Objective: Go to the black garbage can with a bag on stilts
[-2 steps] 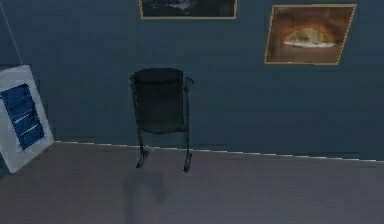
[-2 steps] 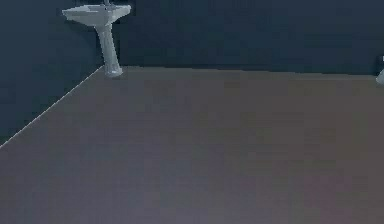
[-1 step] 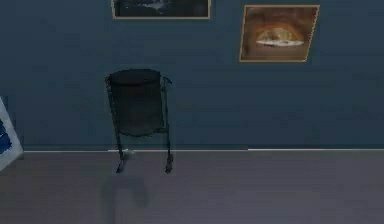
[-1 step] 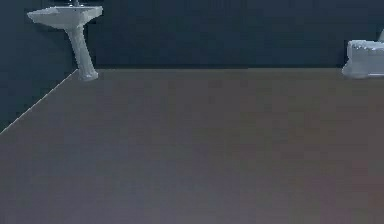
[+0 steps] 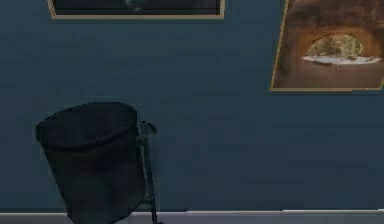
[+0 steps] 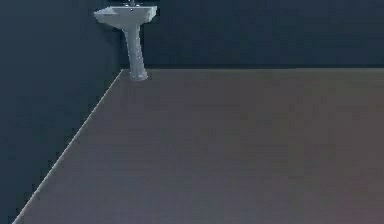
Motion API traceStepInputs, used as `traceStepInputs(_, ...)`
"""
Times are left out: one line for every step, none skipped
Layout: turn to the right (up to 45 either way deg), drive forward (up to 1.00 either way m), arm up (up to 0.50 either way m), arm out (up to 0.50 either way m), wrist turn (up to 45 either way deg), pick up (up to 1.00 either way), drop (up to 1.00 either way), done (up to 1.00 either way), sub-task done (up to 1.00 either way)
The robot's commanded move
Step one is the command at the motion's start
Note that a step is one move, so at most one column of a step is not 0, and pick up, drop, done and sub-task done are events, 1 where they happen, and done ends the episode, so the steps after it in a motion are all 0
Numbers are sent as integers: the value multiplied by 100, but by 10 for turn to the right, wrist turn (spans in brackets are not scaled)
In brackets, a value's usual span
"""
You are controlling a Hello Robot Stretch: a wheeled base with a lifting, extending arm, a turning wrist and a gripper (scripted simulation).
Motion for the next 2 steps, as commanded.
traceStepInputs(-270,0,0,0,0,0,0,0,0)
traceStepInputs(0,0,0,0,0,0,0,100,0)
